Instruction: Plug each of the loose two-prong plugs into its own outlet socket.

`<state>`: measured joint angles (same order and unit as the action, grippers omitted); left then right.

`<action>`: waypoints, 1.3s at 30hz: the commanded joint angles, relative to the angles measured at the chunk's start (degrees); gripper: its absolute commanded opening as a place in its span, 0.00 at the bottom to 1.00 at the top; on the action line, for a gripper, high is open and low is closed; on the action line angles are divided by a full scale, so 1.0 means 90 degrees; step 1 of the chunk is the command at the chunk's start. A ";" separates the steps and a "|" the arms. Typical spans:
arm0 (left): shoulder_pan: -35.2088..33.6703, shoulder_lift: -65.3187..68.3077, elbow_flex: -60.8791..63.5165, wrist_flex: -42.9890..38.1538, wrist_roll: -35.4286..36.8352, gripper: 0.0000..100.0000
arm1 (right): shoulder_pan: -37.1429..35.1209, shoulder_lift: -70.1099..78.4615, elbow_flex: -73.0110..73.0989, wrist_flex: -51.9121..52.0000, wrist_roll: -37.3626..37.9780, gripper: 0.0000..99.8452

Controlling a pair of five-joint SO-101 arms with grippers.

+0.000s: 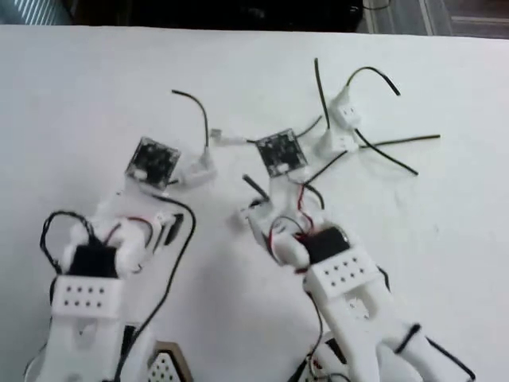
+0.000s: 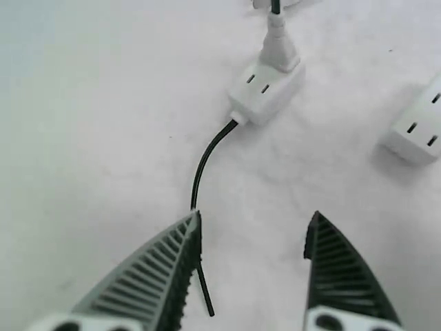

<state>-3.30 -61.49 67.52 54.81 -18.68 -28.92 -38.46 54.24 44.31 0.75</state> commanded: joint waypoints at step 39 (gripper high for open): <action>-0.0249 -0.2261 0.1084 -0.0186 0.0313 0.24 | -0.0415 0.3365 -0.1280 -0.0591 0.0537 0.02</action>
<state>-4.88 -80.66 77.27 54.29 -16.13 -31.38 -9.45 43.60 39.82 5.67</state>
